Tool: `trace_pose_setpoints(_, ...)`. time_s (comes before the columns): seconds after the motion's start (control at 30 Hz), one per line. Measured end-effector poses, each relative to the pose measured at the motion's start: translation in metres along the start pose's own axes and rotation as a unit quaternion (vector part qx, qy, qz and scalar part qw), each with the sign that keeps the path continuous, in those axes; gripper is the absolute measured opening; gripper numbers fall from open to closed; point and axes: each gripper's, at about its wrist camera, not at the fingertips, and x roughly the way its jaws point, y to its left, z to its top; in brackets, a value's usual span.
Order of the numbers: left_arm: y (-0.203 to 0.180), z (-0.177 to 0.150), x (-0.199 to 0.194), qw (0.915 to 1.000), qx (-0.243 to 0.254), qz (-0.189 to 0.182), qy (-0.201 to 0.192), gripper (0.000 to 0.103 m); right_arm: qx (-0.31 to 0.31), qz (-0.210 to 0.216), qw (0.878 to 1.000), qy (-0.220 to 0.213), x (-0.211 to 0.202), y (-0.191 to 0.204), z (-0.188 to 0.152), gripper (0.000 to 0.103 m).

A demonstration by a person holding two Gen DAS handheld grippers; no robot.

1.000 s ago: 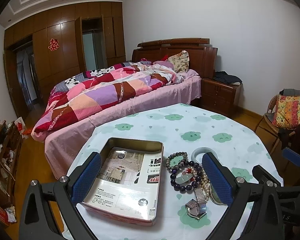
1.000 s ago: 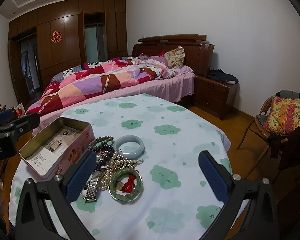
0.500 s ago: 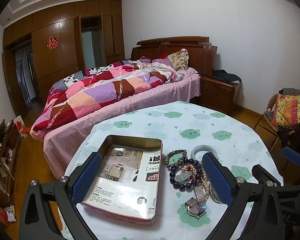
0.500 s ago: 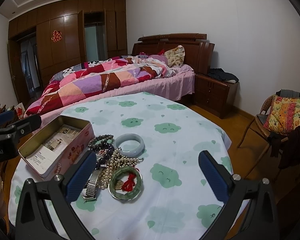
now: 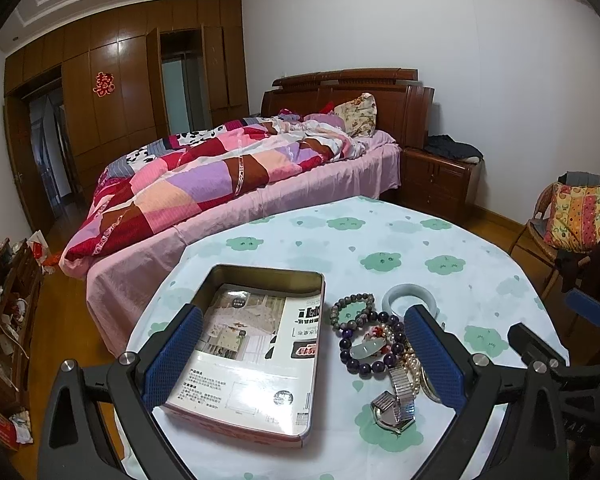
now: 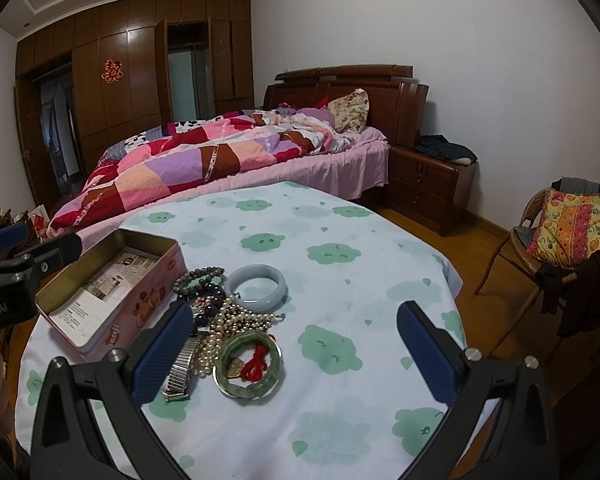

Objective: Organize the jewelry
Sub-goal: 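Reach the left gripper to the silver watch and close on its band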

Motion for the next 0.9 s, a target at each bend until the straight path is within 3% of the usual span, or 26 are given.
trace_pose_setpoints(0.37, -0.014, -0.025, 0.029, 0.9984, 0.023, -0.021, 0.047, 0.101, 0.018, -0.015, 0.999, 0.043, 0.024, -0.037, -0.03, 0.103)
trace_pose_setpoints(0.57, -0.034, -0.033, 0.035, 0.996, 0.049, -0.038, 0.063, 0.1, 0.022, -0.005, 0.998, 0.057, 0.026, -0.044, -0.035, 0.094)
trace_pose_setpoints(0.63, -0.039, -0.037, 0.038, 0.9947, 0.056, -0.045, 0.073, 0.092, 0.02, -0.002, 0.998, 0.061, 0.027, -0.045, -0.037, 0.089)
trace_pose_setpoints(0.7, -0.043, -0.038, 0.044, 0.993, 0.059, -0.055, 0.086, 0.074, 0.02, -0.001, 0.998, 0.066, 0.029, -0.046, -0.038, 0.085)
trace_pose_setpoints(0.9, -0.058, -0.047, 0.062, 0.9854, 0.072, -0.089, 0.127, 0.06, 0.022, 0.007, 0.997, 0.077, 0.034, -0.046, -0.039, 0.082)
